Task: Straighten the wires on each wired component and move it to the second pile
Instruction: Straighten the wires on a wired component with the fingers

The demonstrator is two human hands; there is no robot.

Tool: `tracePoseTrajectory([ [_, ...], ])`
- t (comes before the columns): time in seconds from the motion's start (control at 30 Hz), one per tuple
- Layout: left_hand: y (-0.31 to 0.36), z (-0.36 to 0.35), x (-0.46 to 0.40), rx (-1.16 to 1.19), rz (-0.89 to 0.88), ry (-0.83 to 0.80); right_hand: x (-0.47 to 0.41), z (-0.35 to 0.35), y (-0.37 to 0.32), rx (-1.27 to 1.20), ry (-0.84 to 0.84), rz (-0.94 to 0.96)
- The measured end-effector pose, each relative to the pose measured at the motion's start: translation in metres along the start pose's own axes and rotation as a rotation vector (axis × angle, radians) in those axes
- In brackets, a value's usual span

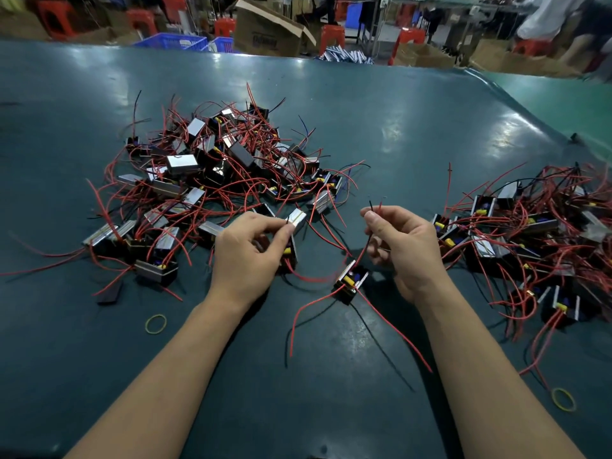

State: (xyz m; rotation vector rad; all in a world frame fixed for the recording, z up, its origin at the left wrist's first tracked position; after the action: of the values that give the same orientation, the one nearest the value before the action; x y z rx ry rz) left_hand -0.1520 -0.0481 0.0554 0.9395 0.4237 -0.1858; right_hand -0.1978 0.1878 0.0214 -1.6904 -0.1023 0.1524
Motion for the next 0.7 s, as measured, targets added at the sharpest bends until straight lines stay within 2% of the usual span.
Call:
tracePoseTrajectory([
  [0.23, -0.001, 0.034, -0.021, -0.500, 0.152, 0.103, -0.001, -0.001, 0.003, -0.004, -0.012, -0.012],
  [0.33, 0.000, 0.047, -0.064, -0.557, 0.200, 0.080, 0.001, -0.002, 0.003, 0.015, -0.022, -0.011],
  [0.4, 0.000, 0.045, -0.099, -0.633, 0.200, 0.018, 0.002, -0.002, 0.003, 0.022, -0.026, -0.012],
  [0.5, -0.024, 0.028, -0.134, -0.777, 0.306, -0.212, 0.003, -0.001, 0.004, 0.012, -0.029, -0.016],
  [0.57, -0.036, 0.021, -0.139, -0.857, 0.337, -0.289, 0.003, 0.001, 0.004, 0.001, -0.027, -0.021],
  [0.63, -0.032, 0.022, -0.137, -0.900, 0.289, -0.248, 0.004, 0.001, 0.005, 0.000, -0.027, -0.027],
  [0.7, -0.017, 0.026, -0.127, -0.832, 0.200, -0.125, 0.004, 0.000, 0.005, -0.002, -0.027, -0.031],
])
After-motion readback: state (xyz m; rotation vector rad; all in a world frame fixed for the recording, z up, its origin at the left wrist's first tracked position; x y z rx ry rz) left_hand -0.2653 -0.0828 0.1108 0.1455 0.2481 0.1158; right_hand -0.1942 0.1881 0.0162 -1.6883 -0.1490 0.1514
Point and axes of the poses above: each hand's wrist, its own x-axis away from the middle knuckle, its own z-axis out of the back of the hand, y = z × x, the point moved 10 cm from there along -x, towards the middle knuckle, and after that the axes turned 12 degrees about -y, right-handed, at the moved point
